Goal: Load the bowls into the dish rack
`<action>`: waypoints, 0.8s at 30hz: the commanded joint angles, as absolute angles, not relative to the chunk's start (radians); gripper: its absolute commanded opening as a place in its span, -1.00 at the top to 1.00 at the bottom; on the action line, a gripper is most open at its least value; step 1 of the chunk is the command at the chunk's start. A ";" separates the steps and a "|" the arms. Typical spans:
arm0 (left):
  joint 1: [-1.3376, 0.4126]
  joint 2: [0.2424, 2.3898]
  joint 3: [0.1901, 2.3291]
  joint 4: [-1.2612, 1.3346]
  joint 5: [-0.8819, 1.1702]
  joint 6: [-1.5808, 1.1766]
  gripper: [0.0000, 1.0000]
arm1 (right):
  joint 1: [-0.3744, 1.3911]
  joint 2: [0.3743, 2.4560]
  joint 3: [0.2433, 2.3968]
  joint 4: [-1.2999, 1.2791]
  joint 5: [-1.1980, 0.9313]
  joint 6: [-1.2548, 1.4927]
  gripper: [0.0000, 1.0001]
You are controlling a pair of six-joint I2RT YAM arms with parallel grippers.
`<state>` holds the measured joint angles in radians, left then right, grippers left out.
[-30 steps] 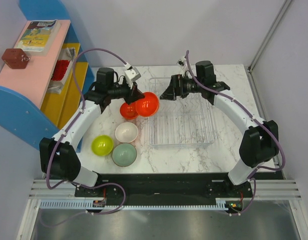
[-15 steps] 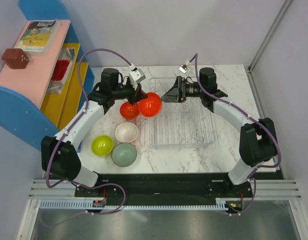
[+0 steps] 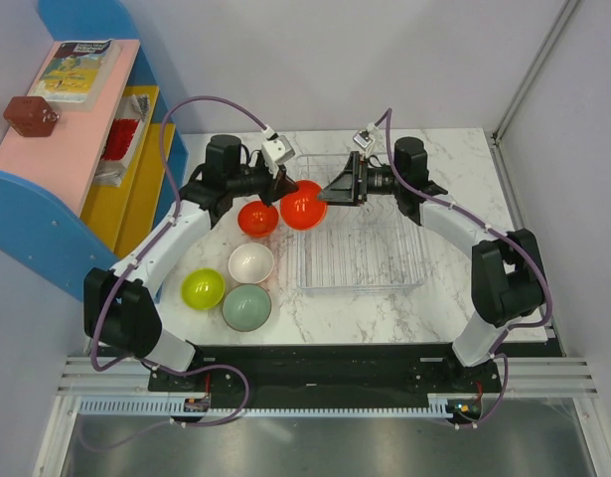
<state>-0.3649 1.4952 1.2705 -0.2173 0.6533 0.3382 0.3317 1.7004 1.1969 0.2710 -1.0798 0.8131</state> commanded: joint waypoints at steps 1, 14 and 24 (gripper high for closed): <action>-0.387 1.442 1.278 -0.135 0.635 0.339 0.96 | 0.333 1.720 1.193 0.364 -1.115 0.851 -0.96; -0.431 1.394 1.236 -0.106 0.546 0.374 0.96 | 0.336 1.729 1.178 0.376 -1.115 0.854 -0.91; -0.437 1.396 1.241 -0.106 0.538 0.374 0.96 | 0.336 1.738 1.166 0.452 -1.158 0.896 -0.54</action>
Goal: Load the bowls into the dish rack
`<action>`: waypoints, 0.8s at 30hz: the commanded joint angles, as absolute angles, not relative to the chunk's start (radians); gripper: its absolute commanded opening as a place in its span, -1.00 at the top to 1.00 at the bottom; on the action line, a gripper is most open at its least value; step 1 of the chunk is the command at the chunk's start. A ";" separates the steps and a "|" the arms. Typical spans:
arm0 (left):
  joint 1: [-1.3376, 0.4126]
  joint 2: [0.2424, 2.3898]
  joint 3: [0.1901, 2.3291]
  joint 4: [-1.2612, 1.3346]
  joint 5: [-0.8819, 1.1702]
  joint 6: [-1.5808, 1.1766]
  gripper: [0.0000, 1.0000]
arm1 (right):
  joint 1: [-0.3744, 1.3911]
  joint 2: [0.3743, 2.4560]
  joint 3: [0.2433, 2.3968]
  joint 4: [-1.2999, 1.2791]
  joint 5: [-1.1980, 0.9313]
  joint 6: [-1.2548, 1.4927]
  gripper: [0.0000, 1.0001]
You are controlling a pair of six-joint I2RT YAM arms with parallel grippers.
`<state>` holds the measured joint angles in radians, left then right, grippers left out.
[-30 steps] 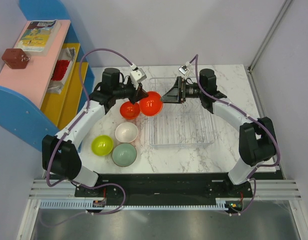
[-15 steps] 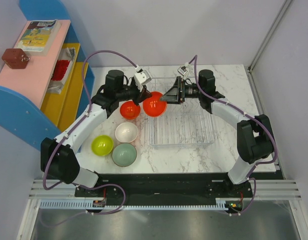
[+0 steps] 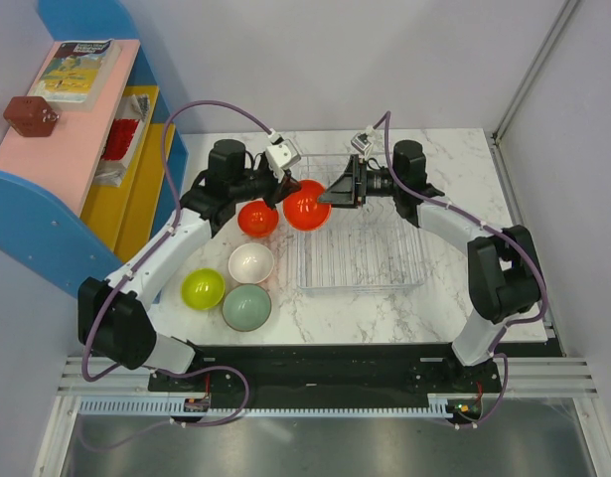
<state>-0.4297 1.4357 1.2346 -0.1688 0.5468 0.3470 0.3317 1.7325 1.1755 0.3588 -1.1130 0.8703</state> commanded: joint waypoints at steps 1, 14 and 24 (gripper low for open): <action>-0.439 1.397 1.239 -0.104 0.538 0.374 0.96 | 0.336 1.740 1.161 0.471 -1.161 0.911 -0.50; -0.442 1.404 1.243 -0.106 0.545 0.373 0.96 | 0.350 1.750 1.138 0.598 -1.203 0.996 1.00; -0.437 1.413 1.239 -0.110 0.515 0.376 -0.55 | 0.350 1.710 1.164 0.353 -1.129 0.787 1.00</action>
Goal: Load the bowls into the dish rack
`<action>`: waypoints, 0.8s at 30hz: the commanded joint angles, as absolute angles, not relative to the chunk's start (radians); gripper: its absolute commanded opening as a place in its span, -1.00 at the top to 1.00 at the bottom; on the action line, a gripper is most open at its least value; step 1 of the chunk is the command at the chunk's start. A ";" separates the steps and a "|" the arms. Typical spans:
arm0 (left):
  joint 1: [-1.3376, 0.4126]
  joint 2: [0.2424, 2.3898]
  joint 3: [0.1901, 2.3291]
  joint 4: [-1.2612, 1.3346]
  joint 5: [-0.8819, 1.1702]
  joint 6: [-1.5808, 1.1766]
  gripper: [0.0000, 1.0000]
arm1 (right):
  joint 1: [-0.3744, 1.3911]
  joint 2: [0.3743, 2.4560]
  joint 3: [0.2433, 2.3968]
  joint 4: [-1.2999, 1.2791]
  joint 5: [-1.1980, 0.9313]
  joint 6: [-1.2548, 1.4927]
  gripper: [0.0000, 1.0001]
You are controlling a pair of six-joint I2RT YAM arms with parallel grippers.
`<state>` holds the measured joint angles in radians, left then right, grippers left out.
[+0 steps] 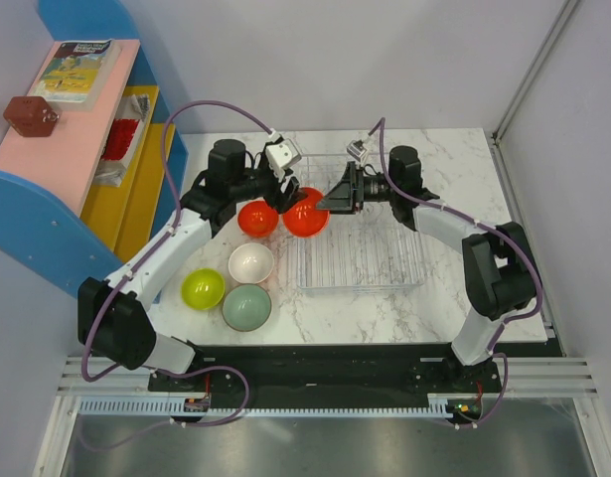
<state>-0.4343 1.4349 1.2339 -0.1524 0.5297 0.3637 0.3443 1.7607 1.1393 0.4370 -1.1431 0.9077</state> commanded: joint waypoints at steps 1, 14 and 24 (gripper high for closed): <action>-0.436 1.416 1.241 -0.112 0.503 0.380 -0.78 | 0.348 1.707 1.166 0.335 -1.123 0.775 1.00; -0.078 1.350 1.204 -0.300 0.759 0.261 -0.99 | 0.282 1.542 1.282 -0.168 -0.597 0.358 1.00; -0.002 1.238 1.045 -0.494 0.913 0.434 -0.99 | 0.282 1.502 1.419 -0.363 0.042 0.128 1.00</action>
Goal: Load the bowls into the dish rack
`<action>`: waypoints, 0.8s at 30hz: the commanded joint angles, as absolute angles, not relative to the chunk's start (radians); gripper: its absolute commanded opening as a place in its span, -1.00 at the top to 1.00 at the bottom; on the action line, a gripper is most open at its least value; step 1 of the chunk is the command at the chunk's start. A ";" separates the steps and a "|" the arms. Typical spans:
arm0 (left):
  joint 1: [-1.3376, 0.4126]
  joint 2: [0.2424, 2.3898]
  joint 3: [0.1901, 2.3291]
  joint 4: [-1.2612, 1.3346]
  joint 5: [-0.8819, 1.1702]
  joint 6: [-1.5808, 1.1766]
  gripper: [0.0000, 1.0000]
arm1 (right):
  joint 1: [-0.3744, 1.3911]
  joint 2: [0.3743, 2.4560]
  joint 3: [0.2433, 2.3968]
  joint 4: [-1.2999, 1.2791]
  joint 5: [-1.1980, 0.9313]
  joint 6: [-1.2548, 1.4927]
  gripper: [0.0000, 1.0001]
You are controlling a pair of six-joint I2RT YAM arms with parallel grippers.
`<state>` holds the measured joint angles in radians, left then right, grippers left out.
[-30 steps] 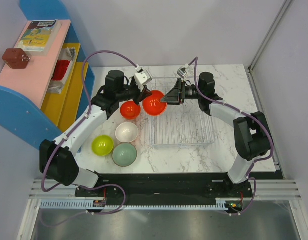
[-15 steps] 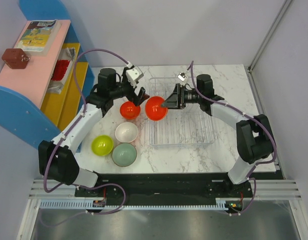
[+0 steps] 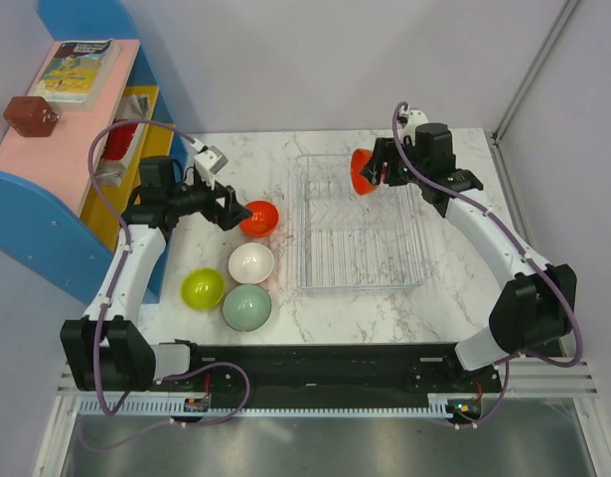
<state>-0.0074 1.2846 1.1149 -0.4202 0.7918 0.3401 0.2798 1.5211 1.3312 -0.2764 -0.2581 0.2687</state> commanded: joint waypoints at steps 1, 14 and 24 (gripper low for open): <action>-0.002 1.232 1.032 -0.498 0.939 0.445 -0.99 | 0.282 1.506 1.428 -0.374 0.113 0.115 1.00; 0.066 1.243 0.988 -0.511 1.052 0.479 -0.99 | 0.359 1.537 1.431 -0.408 0.328 -0.067 1.00; 0.077 1.246 0.976 -0.491 1.074 0.468 -0.99 | 0.416 1.621 1.434 -0.419 0.334 -0.091 1.00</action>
